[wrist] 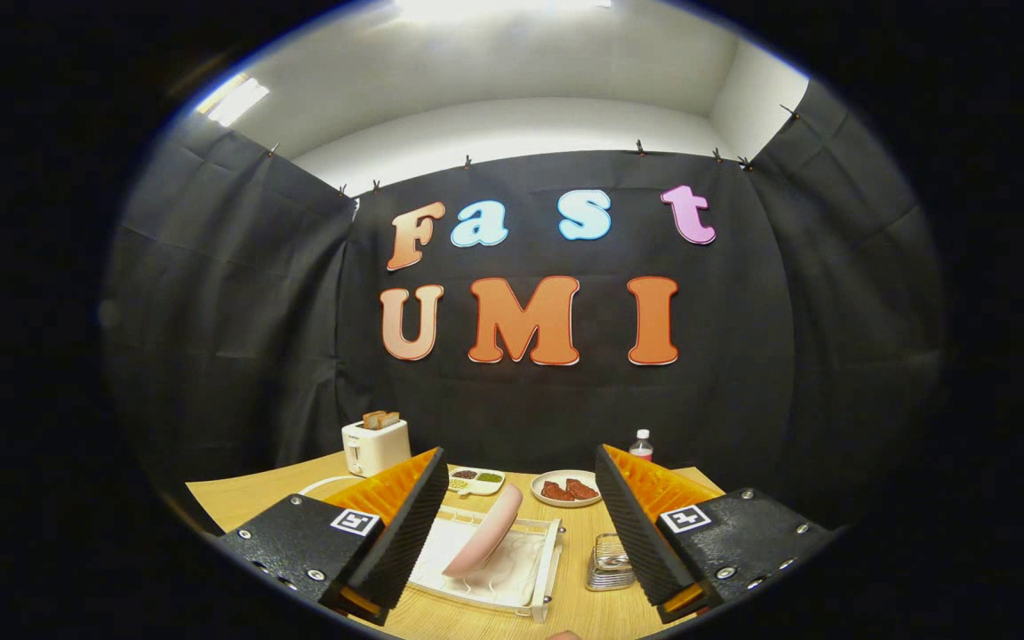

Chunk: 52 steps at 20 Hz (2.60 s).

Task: Take the plate from the dish rack, then take the spoon from the basket and place it into the plate.

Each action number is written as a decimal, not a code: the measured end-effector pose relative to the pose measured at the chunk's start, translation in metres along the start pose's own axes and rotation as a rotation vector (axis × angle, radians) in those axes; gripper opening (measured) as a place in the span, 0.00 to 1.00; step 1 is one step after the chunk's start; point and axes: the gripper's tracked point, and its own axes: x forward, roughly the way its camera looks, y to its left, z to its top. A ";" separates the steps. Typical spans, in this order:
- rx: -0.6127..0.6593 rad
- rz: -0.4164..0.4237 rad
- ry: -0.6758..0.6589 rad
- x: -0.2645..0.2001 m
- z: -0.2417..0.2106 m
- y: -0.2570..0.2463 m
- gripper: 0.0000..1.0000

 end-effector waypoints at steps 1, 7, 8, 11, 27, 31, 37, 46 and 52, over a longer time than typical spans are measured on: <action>0.003 0.004 0.007 0.001 -0.001 0.001 0.99; 0.035 0.050 0.099 0.016 -0.011 0.009 0.99; 0.037 0.058 0.126 0.019 -0.015 0.009 0.99; 0.058 0.077 0.224 0.032 -0.027 0.010 0.99; 0.203 0.166 0.789 0.097 -0.142 0.023 0.94; 0.209 0.141 0.859 0.112 -0.160 0.026 0.92; 0.267 0.129 0.959 0.129 -0.184 0.043 0.75; 0.235 0.089 1.037 0.134 -0.215 0.050 0.57; 0.174 0.033 1.038 0.131 -0.206 0.046 0.47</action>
